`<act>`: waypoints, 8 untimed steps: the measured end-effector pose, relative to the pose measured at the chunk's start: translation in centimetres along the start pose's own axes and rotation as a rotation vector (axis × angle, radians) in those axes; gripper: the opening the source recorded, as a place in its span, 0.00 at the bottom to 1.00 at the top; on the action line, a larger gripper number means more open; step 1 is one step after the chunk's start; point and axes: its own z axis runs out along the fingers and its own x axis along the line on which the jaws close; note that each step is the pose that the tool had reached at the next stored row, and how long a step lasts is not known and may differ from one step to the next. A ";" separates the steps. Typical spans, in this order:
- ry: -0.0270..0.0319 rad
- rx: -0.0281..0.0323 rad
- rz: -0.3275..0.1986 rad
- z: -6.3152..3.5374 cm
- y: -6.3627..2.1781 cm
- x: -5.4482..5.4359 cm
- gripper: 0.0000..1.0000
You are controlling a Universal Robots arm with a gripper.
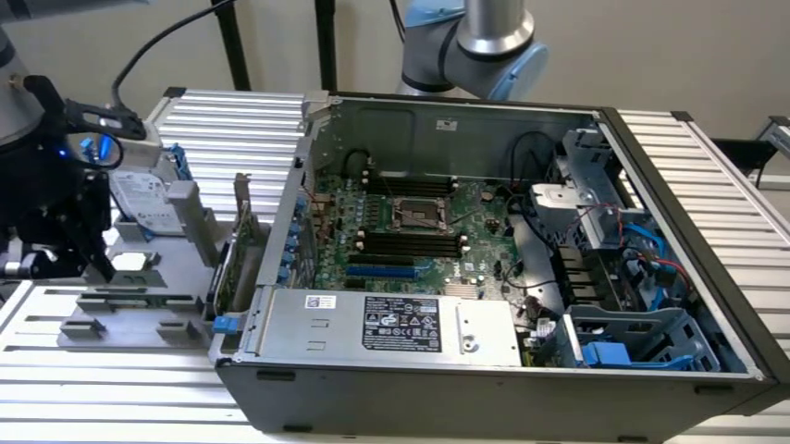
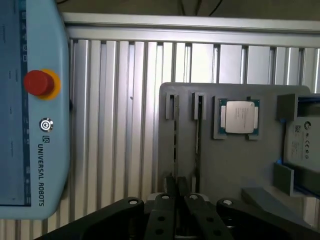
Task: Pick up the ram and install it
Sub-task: 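Pick up the ram and move it above insertion slot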
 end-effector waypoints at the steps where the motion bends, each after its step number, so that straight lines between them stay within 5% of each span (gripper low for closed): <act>1: -0.0012 0.0001 -0.002 -0.38 -0.14 0.0 0.13; 8: -0.0121 0.0006 -0.013 -2.80 -1.10 0.1 0.13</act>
